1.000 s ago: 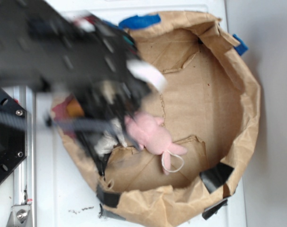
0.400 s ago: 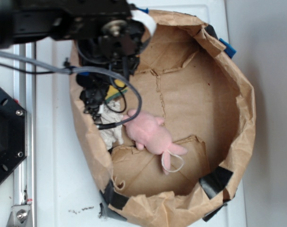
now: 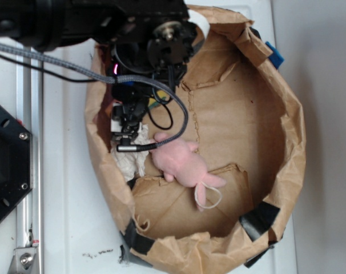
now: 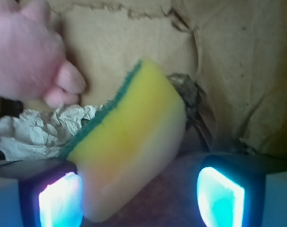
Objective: Grab the green sponge.
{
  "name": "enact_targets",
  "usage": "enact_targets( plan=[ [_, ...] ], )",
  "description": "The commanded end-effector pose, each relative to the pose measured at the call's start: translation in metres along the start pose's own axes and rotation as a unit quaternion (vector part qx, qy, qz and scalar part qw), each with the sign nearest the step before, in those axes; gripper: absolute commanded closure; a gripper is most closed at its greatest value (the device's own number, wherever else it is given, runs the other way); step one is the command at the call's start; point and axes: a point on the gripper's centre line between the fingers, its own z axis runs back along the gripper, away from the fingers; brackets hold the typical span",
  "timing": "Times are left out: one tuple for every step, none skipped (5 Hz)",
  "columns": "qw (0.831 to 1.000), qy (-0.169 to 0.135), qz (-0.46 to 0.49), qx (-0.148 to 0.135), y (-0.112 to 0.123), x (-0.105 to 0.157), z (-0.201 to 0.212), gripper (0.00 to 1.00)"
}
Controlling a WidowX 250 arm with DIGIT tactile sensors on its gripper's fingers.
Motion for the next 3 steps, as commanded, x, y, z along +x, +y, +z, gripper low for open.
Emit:
enact_targets(
  plan=[
    [0.999,-0.048,-0.007,-0.012,-0.026,-0.013,0.026,0.00],
    [0.998,-0.058,-0.002,-0.022,-0.027,-0.013,0.036,0.00],
    [0.997,-0.064,0.020,-0.029,-0.024,-0.009,0.042,0.00]
  ],
)
